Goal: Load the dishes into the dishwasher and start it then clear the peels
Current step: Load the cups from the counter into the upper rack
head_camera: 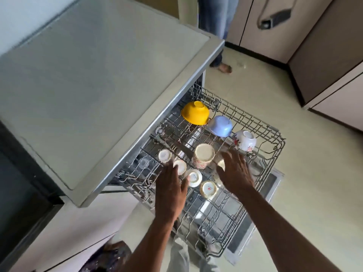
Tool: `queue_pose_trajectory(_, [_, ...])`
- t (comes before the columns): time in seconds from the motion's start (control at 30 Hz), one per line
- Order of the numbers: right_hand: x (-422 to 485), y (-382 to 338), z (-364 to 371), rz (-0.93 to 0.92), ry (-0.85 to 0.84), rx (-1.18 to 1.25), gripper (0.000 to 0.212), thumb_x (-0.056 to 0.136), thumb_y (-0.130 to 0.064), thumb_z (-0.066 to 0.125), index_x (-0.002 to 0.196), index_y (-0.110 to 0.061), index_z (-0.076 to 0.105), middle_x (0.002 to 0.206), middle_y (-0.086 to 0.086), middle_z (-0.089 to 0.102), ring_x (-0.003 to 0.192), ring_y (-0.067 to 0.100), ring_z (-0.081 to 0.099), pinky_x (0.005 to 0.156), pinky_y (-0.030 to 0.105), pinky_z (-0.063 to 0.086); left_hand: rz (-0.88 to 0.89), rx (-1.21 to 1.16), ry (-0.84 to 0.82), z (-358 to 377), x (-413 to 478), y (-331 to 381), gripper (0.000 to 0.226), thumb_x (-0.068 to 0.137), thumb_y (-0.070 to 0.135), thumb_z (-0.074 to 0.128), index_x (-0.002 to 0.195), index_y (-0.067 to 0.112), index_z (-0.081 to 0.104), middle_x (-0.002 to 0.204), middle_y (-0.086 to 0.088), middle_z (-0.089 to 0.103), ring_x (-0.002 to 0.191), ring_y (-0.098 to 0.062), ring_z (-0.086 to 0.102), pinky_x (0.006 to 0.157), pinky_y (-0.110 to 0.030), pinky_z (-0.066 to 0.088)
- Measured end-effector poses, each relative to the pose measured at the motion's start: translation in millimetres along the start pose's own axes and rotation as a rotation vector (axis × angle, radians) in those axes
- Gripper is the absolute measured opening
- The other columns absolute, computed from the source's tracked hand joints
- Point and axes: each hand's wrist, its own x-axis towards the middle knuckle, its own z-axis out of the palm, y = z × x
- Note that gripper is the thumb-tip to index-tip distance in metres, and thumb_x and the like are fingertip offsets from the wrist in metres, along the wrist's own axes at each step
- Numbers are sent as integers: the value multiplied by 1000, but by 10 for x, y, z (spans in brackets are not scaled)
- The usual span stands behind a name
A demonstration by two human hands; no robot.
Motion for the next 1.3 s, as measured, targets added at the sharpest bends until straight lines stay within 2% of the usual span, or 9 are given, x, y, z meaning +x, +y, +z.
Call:
queue_pose_trajectory(0.17, [-595,340,-189,20,13,-109,54,80,-33,79,127,-15,61,135,17,55,121,42,54,96,54,48,-27,-74,-44,79,-730,343,68,98,54,40,143,5,51,146,-16,53,136,-31,50,112,-44,41])
queue_pose_trajectory(0.4, [-965,417,-473,126,-24,-139,53,77,-32,83,124,-15,66,135,16,58,120,40,57,87,50,56,-124,-215,-121,241,-1166,670,76,100,62,34,112,-1,74,117,-19,71,104,-37,71,93,-37,43])
queue_pose_trajectory(0.57, [-1047,481,-591,199,-30,-114,50,87,-33,69,131,-12,62,138,17,55,125,41,54,98,50,51,-182,-249,-78,298,-1272,738,80,100,63,29,113,-4,71,114,-22,71,101,-38,70,97,-35,40])
queue_pose_trajectory(0.8, [-879,578,-761,239,-152,-60,49,93,-30,64,138,-12,55,142,19,47,132,39,47,107,48,41,-334,-228,58,228,-1338,877,69,97,56,41,120,-4,68,118,-23,69,107,-37,69,90,-47,58])
queue_pose_trajectory(0.97, [-711,870,-739,287,-156,139,42,91,-22,69,128,-4,63,128,28,58,121,42,55,103,45,44,-564,-372,-24,201,-1440,1223,72,99,55,36,118,-6,68,113,-24,71,104,-37,69,87,-44,58])
queue_pose_trajectory(1.1, [-518,1171,-763,459,-266,368,43,90,-29,66,128,-10,59,118,20,61,112,38,60,100,46,49,-691,-533,121,368,-1507,1593,70,98,59,37,118,-1,67,112,-18,70,104,-35,65,91,-42,52])
queue_pose_trajectory(1.17, [-440,1260,-781,619,-289,634,35,88,-26,65,116,-5,61,97,16,61,85,31,66,81,42,58,-857,-673,207,392,-1501,1818,53,95,49,50,112,3,70,107,-14,72,100,-29,65,94,-38,48])
queue_pose_trajectory(1.23, [-392,1307,-840,709,-304,876,6,93,0,59,87,2,60,70,14,50,46,18,53,48,24,50,-1039,-800,294,454,-1482,2009,21,93,27,65,97,9,73,94,-12,73,89,-23,66,93,-33,47])
queue_pose_trajectory(1.3, [-337,1390,-844,736,-322,936,24,92,13,54,75,-3,59,59,12,46,33,14,45,37,17,40,-1287,-1081,317,347,-1469,2216,12,96,22,62,86,18,67,80,-4,73,80,-24,68,86,-41,57])
